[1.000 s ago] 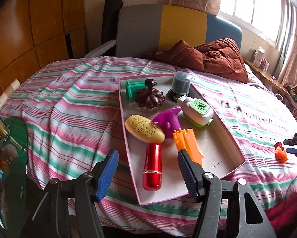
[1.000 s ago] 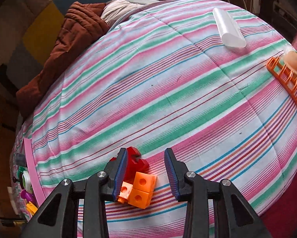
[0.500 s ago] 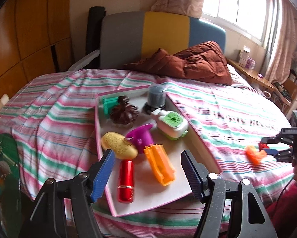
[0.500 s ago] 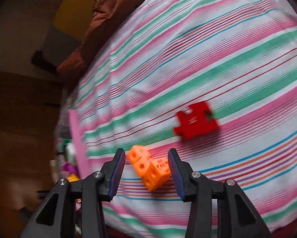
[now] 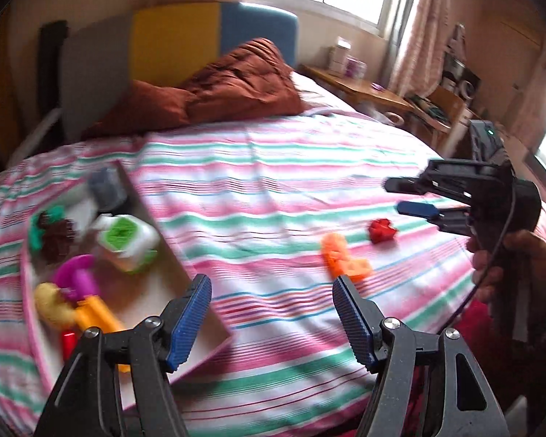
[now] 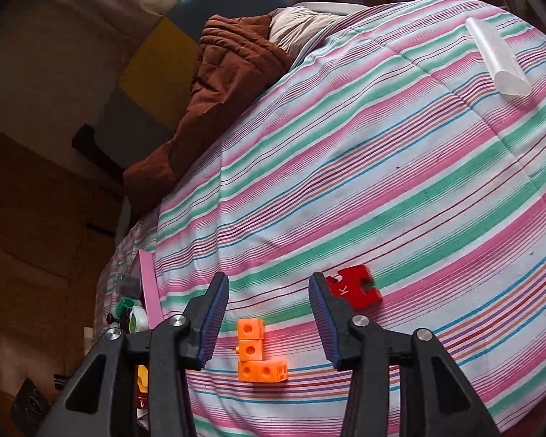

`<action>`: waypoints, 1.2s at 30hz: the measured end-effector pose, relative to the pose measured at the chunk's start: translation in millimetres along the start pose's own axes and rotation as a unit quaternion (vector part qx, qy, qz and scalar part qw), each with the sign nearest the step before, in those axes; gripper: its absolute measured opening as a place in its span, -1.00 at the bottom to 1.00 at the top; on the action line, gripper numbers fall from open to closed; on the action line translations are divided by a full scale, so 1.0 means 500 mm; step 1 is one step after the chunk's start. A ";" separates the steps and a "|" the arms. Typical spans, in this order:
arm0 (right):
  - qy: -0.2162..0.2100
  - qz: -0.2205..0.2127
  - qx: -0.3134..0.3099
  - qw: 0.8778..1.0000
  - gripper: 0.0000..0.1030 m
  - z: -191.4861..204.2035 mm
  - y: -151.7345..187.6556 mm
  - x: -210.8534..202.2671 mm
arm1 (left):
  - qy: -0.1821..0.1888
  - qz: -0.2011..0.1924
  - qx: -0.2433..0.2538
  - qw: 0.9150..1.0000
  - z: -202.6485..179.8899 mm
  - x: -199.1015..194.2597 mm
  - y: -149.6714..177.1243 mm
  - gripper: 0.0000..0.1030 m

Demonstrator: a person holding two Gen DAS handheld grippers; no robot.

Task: Organize rigid objects
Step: 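Withdraw both tools from the tray toward the orange cubes and red puzzle piece, then grasp the orange cube cluster with the left tool while the right tool grasps the red puzzle piece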

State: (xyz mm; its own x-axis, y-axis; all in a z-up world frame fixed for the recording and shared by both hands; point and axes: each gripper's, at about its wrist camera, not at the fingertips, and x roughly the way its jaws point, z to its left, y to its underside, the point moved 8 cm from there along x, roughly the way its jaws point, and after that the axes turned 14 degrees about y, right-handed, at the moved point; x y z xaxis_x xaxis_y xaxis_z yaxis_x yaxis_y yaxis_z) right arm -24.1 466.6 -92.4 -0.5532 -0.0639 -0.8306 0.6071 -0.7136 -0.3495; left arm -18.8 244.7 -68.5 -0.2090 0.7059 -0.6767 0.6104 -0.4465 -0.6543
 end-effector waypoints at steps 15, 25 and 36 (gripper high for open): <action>0.006 -0.013 0.027 1.000 -0.10 -0.040 -0.021 -0.010 | 0.032 0.096 -0.036 0.994 -0.077 0.243 0.009 0.34; 0.051 -0.025 0.007 0.998 -0.10 -0.049 -0.030 -0.005 | 0.009 0.075 -0.009 0.997 -0.073 0.259 0.015 -0.18; 0.109 0.024 -0.047 0.993 -0.10 -0.048 0.002 0.052 | 0.026 0.055 -0.006 0.998 -0.049 0.224 0.046 -0.17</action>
State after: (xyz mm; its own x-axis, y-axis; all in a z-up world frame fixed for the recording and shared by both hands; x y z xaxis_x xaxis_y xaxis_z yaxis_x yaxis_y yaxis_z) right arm -24.1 481.0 -124.8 -0.3929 0.0636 -0.9174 0.6851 -0.6451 -0.3382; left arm -9.3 327.0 -151.3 -0.1012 0.6803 -0.7259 0.6368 -0.5163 -0.5726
